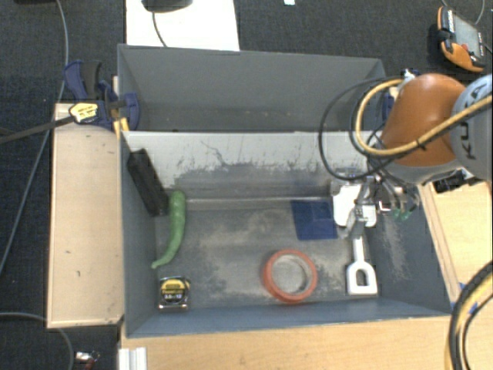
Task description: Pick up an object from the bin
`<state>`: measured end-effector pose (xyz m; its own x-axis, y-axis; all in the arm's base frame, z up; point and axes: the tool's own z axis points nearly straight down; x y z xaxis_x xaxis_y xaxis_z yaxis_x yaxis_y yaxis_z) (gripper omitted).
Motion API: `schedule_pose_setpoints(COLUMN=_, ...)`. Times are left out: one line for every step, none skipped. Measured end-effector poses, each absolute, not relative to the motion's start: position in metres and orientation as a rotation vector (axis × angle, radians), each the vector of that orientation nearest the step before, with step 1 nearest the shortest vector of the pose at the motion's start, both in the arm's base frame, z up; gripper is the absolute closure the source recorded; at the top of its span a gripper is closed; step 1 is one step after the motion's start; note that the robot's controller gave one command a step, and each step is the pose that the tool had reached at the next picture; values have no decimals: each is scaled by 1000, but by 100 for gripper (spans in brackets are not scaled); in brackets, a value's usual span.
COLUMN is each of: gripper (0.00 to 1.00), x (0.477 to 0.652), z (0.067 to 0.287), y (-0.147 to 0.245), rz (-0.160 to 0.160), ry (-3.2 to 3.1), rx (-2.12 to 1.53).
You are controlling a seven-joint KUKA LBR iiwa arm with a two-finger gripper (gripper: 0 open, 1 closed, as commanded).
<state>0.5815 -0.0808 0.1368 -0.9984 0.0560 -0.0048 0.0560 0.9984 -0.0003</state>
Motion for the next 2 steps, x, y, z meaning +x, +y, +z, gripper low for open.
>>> schedule_pose_setpoints(gripper=0, x=582, z=139, y=-77, rz=0, ry=3121, rx=78)
schedule_pose_setpoints(gripper=0, x=586, z=132, y=-100, rz=-2, ry=3124, rx=20)
